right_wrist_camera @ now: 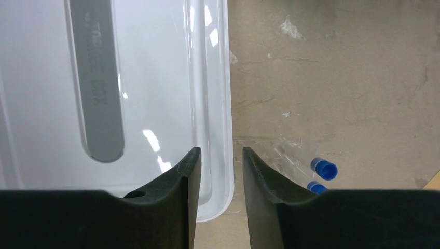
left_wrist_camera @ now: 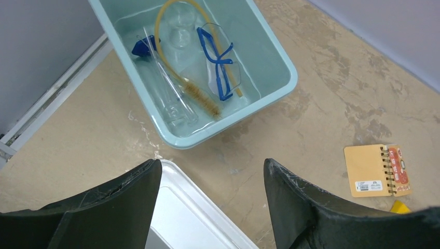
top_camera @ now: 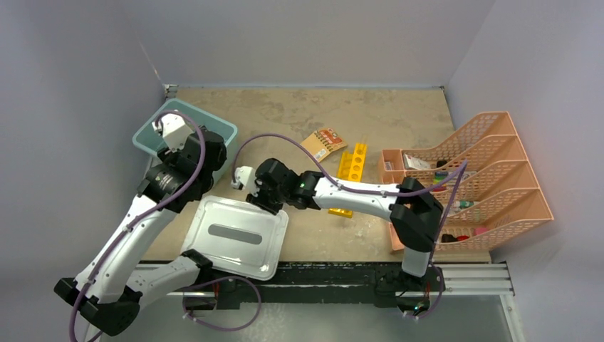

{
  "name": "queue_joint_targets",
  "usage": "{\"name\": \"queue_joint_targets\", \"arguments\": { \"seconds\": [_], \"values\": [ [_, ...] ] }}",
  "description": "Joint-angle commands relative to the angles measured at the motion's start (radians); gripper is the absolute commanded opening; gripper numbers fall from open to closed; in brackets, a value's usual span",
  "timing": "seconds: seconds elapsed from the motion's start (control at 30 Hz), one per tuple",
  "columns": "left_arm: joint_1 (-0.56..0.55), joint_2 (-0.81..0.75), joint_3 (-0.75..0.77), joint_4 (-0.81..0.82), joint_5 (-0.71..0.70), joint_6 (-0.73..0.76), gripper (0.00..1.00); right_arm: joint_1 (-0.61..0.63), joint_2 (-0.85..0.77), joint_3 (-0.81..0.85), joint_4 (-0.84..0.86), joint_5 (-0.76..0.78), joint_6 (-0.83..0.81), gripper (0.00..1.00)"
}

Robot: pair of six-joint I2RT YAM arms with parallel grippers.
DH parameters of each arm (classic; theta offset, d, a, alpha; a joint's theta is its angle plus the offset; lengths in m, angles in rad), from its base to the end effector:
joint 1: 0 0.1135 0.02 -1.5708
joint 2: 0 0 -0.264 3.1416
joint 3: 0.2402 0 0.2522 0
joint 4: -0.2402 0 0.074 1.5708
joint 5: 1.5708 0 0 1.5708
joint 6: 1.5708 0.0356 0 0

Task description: Organize the chemistry lab equipment

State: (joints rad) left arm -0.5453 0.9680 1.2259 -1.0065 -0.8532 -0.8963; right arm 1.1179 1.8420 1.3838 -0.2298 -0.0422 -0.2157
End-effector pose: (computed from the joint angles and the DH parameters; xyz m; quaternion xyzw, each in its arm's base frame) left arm 0.1535 -0.0617 0.3852 -0.3085 0.7928 0.0449 0.5237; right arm 0.1831 0.3797 0.2437 -0.5662 0.7048 0.2034 0.3761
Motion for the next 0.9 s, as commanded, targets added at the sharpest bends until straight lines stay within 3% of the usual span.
{"name": "queue_joint_targets", "arguments": {
  "seconds": [0.0, 0.17, 0.43, 0.6, 0.87],
  "values": [
    [0.009, 0.029, 0.039, 0.091, 0.035, 0.054, 0.72, -0.001, -0.101, -0.028, 0.067, 0.039, 0.156, 0.39],
    [0.034, 0.062, 0.066, 0.132, 0.081, 0.103, 0.72, -0.001, -0.22, -0.107, 0.102, 0.088, 0.379, 0.43],
    [0.07, 0.069, 0.078, 0.19, 0.191, 0.146, 0.71, -0.001, -0.484, -0.347, 0.157, 0.179, 0.821, 0.61],
    [0.07, 0.047, 0.06, 0.212, 0.239, 0.154, 0.7, -0.001, -0.525, -0.486, 0.097, 0.205, 1.135, 0.73],
    [0.07, -0.008, -0.012, 0.28, 0.269, 0.172, 0.7, 0.001, -0.397, -0.612, 0.433, 0.103, 1.341, 0.83]
  ]
}}
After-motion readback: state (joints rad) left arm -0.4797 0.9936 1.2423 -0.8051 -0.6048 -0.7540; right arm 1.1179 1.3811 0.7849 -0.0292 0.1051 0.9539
